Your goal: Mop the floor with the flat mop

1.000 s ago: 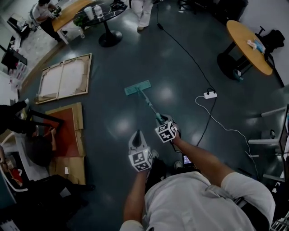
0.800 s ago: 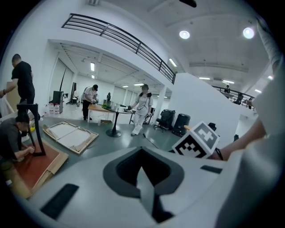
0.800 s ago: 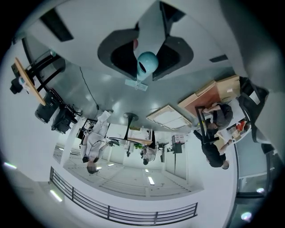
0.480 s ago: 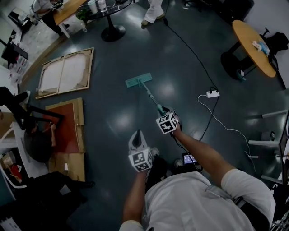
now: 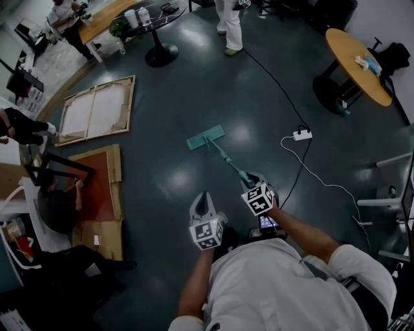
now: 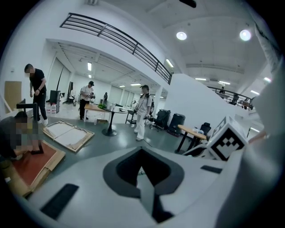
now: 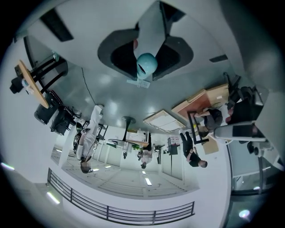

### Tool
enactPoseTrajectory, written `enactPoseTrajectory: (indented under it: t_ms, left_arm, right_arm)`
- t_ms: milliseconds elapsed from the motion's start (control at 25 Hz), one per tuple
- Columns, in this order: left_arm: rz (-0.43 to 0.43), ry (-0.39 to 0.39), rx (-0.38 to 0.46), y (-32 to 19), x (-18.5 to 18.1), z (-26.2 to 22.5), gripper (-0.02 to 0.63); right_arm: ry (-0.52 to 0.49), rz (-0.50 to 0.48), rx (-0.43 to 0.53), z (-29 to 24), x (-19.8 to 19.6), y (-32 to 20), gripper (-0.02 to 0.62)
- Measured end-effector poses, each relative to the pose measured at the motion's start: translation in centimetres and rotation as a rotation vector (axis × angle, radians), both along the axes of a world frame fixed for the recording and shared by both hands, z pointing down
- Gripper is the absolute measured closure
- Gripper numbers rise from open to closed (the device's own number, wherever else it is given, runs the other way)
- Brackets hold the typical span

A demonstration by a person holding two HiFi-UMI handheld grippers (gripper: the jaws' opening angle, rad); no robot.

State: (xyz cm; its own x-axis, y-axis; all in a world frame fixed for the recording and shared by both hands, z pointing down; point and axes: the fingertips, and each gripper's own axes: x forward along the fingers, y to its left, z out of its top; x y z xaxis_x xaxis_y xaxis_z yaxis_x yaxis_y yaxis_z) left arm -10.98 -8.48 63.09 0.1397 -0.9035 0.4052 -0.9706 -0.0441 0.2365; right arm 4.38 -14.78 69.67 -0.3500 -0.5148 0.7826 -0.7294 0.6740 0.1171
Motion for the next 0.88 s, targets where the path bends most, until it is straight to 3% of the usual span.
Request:
enactPoseTrajectory:
  t_ms: [400,680,880]
  left_arm:
    - [0.032,0.017,-0.015,5.9,5.1,-0.9,0.601]
    - [0.017,0.023,-0.01,7.8,6.5,-1.3,0.601]
    - [0.02,0.024,-0.012,8.3,6.7,-1.2,0.601]
  right_arm:
    - [-0.008,-0.025,-0.073,-3.7,7.3,11.3,0.483]
    - [-0.037,-0.029,-0.071,-6.5,10.0,14.4,0.483]
    - [-0.039,-0.055,-0.05,-6.2,9.7,15.7,0.483]
